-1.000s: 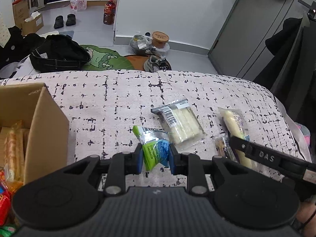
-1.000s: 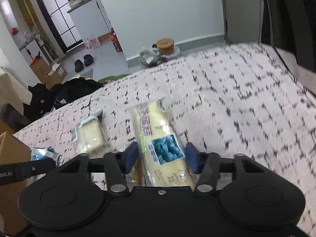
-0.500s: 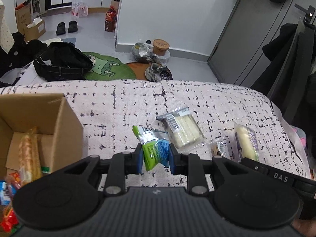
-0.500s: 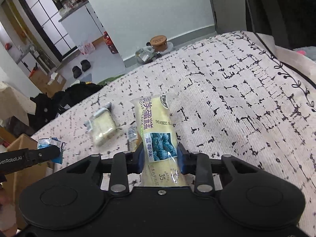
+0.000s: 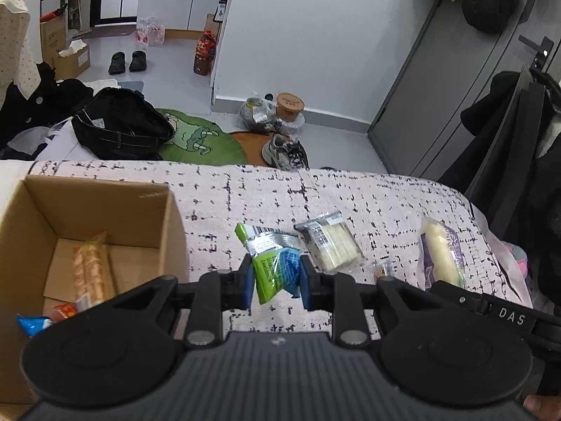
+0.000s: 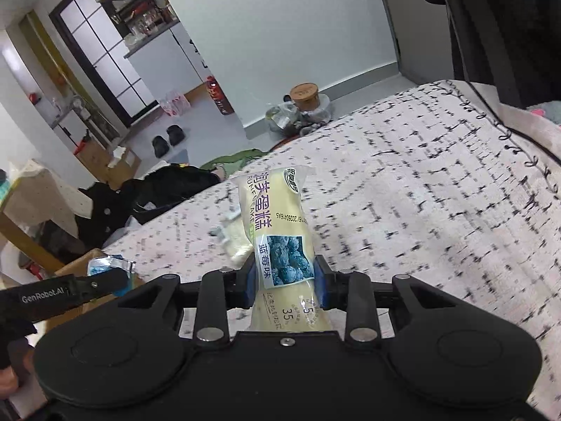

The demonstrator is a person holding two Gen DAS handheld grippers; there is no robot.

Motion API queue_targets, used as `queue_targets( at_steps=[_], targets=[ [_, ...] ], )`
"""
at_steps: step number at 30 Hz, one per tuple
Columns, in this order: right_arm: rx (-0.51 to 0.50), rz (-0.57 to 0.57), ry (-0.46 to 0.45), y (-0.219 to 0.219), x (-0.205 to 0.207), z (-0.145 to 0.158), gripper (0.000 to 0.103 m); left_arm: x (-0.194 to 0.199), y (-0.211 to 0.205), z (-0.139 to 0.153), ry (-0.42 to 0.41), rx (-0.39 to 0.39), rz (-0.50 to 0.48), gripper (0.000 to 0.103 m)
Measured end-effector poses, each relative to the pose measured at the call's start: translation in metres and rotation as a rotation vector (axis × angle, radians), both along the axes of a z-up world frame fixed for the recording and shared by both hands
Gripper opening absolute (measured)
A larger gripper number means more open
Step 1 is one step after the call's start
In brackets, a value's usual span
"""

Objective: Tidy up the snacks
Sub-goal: 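Carry both snacks over the box and open both tools to drop them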

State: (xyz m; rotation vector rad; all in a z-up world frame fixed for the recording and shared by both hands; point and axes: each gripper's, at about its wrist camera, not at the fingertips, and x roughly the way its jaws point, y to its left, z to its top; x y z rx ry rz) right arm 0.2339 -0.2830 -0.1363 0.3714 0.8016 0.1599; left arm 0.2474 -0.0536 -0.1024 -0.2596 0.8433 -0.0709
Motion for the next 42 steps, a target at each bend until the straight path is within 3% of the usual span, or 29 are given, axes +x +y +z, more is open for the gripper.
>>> queue_targets(
  at_steps=[9,24,42],
  targets=[
    [0.050,0.021,-0.033,0.024,-0.008,0.018,0.031,-0.012,0.023,0.019,-0.046,-0.020,0.025,0.024],
    [-0.011,0.107,-0.099,0.078,-0.024,0.041,0.031,-0.036,0.066,0.030,-0.098,-0.033,0.084,0.024],
    [0.013,0.248,-0.102,0.160,-0.031,0.041,0.031,-0.058,0.140,0.022,-0.075,-0.007,0.191,0.024]
  ],
)
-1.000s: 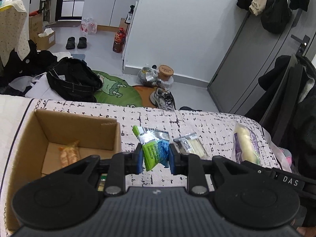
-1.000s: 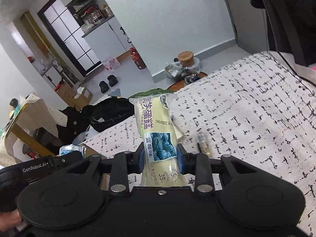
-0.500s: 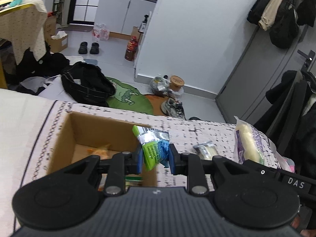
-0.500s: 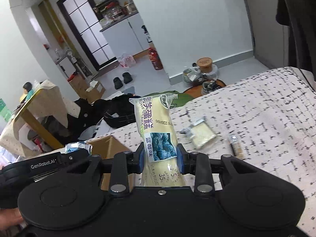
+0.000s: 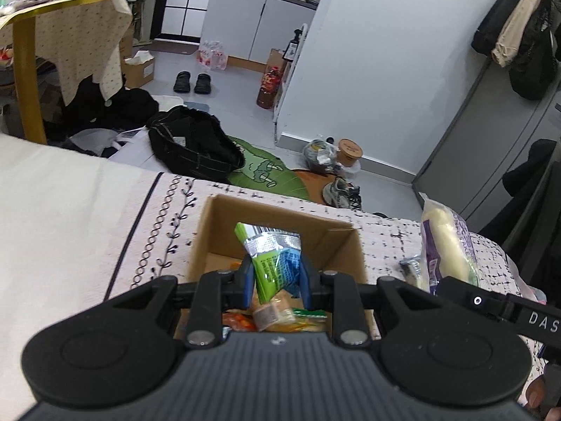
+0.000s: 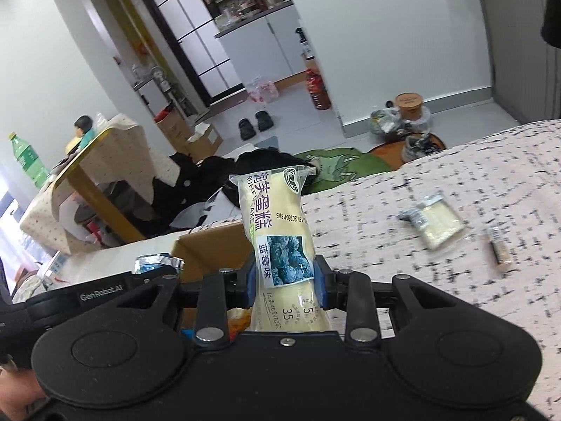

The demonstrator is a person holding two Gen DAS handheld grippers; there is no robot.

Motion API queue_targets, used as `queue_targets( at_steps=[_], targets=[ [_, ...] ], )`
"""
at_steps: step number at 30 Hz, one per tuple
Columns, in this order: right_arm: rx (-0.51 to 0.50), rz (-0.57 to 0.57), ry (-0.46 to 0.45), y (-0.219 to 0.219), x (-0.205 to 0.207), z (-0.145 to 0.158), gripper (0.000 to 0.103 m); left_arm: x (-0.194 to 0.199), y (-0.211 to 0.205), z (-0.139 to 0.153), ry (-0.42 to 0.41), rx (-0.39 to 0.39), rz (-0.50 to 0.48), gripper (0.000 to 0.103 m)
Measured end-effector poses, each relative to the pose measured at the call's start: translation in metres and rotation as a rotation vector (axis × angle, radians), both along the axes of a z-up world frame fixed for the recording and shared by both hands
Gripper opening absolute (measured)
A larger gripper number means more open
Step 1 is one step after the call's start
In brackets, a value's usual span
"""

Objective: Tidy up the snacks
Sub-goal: 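Carry both snacks over the box and open both tools to drop them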

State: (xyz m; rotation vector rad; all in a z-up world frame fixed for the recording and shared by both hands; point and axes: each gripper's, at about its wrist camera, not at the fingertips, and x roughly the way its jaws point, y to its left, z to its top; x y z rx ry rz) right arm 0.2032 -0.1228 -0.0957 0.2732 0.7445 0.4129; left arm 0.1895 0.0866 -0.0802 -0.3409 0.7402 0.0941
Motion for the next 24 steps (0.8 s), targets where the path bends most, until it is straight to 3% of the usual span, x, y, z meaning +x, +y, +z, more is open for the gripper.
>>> queue_targets(
  at_steps=[8,13,24],
  targets=[
    [0.017,0.055,0.024,0.035,0.007,-0.007,0.032,-0.001,0.014,-0.003,0.002,-0.007,0.004,0.024],
    [-0.002,0.063,-0.012,0.052,0.010,-0.012,0.056,0.001,0.018,-0.007,0.006,0.005,-0.004,0.024],
    [-0.027,0.021,0.020,0.032,0.006,-0.023,0.064,0.016,0.015,-0.024,0.014,-0.003,-0.031,0.027]
  ],
)
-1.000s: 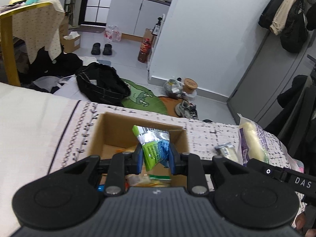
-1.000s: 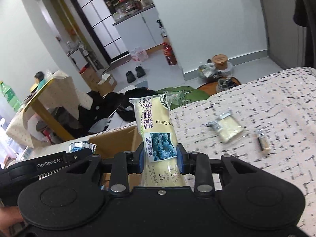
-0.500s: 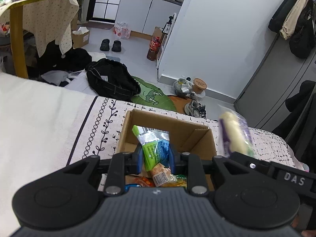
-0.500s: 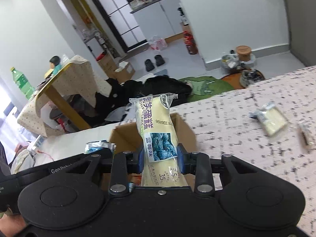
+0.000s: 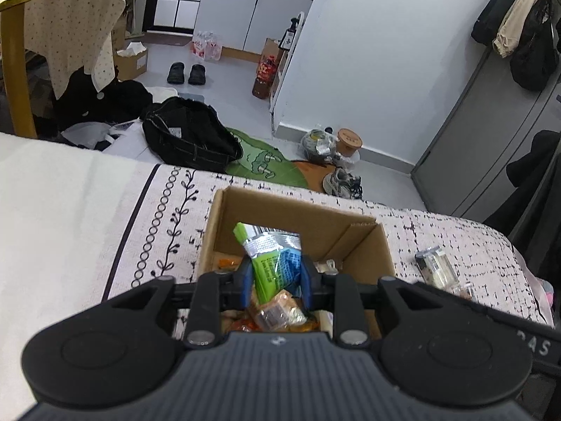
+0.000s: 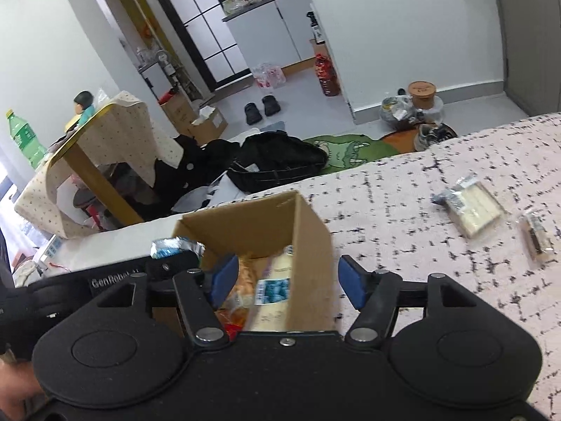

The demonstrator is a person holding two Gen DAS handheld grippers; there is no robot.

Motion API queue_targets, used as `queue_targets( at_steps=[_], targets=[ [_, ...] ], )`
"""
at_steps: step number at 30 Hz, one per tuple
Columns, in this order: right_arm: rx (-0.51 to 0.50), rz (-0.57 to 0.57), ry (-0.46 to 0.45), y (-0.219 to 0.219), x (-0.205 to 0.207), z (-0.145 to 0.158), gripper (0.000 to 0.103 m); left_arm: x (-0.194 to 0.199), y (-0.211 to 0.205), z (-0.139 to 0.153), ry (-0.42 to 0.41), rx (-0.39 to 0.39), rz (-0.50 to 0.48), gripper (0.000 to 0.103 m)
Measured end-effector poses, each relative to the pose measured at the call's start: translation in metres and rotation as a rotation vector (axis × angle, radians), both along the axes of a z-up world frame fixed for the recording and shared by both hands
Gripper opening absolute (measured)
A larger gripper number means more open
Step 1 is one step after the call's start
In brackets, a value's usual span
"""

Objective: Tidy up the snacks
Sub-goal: 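Carry both snacks over the box and open both tools to drop them, then move both tools back toward the remaining snacks on the bedspread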

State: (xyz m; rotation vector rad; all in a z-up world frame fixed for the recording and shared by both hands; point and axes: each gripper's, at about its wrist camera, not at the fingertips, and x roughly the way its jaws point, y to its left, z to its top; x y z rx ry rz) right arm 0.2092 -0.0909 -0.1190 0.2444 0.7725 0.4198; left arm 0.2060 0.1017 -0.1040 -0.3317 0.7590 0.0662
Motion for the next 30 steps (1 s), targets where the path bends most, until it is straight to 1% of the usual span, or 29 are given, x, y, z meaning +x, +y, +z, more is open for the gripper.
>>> queue_targets(
  at_steps=[2,4,5,8,12,14,17,20,24,30],
  targets=[
    [-0.007,-0.008,0.000,-0.005,-0.002,0.000,0.065,0.002,0.000,0.000,-0.007,0.014,0.021,0.032],
    [-0.008,-0.014,0.002,-0.011,-0.004,0.000,0.067,0.002,0.001,0.000,0.005,0.024,0.043,0.036],
    [-0.009,-0.017,0.003,-0.014,-0.005,-0.001,0.068,0.002,0.000,0.000,0.010,0.027,0.051,0.044],
    [-0.013,-0.034,-0.001,-0.024,-0.008,0.000,0.073,-0.002,-0.002,0.003,0.011,0.039,0.059,0.060],
    [-0.010,-0.054,-0.002,-0.038,-0.011,0.000,0.076,-0.008,-0.008,0.006,0.019,0.032,0.036,0.068],
    [-0.015,-0.063,-0.005,-0.045,-0.013,0.000,0.078,-0.011,-0.014,0.008,0.020,0.044,0.024,0.075],
    [-0.019,-0.076,-0.009,-0.056,-0.016,0.001,0.081,-0.013,-0.022,0.008,0.034,0.055,0.007,0.079],
    [-0.022,-0.090,-0.005,-0.068,-0.017,0.001,0.083,-0.015,-0.030,0.008,0.049,0.039,-0.001,0.080],
    [-0.027,-0.097,-0.002,-0.081,-0.019,0.002,0.086,-0.018,-0.041,0.010,0.052,0.045,-0.012,0.080],
    [-0.037,-0.102,-0.009,-0.098,-0.024,0.007,0.094,-0.023,-0.062,0.010,0.053,0.081,-0.042,0.089]
  ],
)
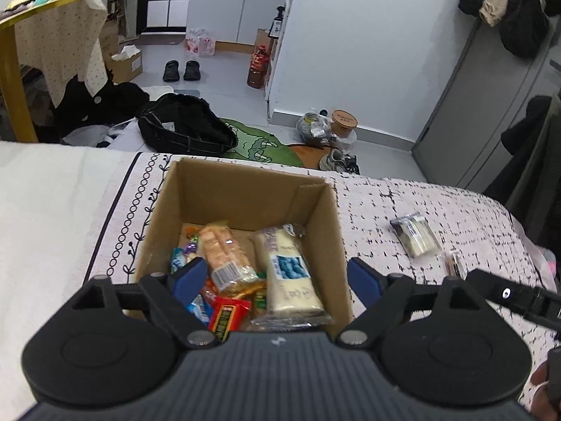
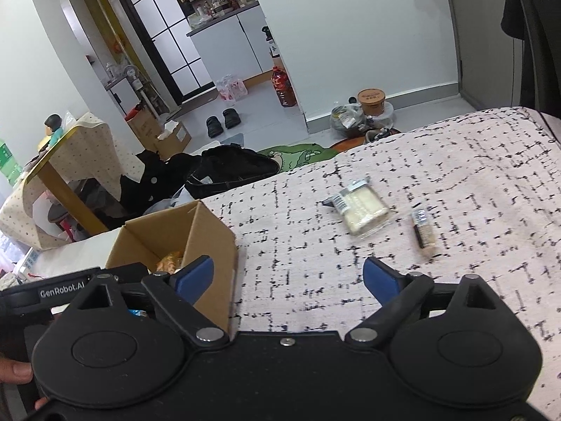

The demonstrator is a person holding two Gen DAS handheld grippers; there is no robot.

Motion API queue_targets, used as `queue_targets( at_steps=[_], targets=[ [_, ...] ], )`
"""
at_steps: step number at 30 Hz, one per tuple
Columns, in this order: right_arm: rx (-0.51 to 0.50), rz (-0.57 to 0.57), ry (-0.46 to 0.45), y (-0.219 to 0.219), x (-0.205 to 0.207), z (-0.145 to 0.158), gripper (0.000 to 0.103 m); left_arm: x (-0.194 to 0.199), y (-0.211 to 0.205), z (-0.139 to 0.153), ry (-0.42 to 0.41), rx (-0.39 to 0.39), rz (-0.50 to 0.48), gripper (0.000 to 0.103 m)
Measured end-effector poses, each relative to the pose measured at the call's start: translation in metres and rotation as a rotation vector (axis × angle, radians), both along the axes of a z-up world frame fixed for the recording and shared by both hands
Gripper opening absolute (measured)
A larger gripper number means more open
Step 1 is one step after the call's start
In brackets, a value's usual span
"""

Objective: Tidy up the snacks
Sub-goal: 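Move both tools back toward the remaining snacks on the bedspread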

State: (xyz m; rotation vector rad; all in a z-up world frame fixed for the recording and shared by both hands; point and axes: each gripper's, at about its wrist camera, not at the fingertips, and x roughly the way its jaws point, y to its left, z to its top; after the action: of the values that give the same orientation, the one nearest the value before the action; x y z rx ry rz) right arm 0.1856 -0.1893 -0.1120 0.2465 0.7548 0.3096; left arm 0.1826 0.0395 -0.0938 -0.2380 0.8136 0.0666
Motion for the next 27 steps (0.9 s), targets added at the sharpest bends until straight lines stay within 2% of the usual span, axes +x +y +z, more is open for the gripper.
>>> queue_targets(
  at_steps=[2,4,10,16,27],
  targets=[
    [-0.006,-0.003,-0.004,-0.006,-0.001,0.001,0.097,-0.002,-0.007,-0.001,0.007,0.002,-0.015,0.095],
    [-0.013,-0.009,-0.007,-0.011,-0.002,0.001,0.101,-0.003,-0.012,-0.002,0.013,0.001,-0.034,0.097],
    [-0.031,-0.015,-0.008,-0.027,-0.005,0.000,0.103,-0.004,-0.029,-0.003,0.020,-0.007,-0.070,0.103],
    [-0.045,-0.033,0.000,-0.040,-0.006,-0.003,0.103,0.001,-0.051,-0.006,0.015,-0.004,-0.120,0.103],
    [-0.084,-0.029,0.002,-0.059,-0.004,-0.003,0.103,0.012,-0.074,-0.005,0.011,0.019,-0.152,0.103]
  ],
)
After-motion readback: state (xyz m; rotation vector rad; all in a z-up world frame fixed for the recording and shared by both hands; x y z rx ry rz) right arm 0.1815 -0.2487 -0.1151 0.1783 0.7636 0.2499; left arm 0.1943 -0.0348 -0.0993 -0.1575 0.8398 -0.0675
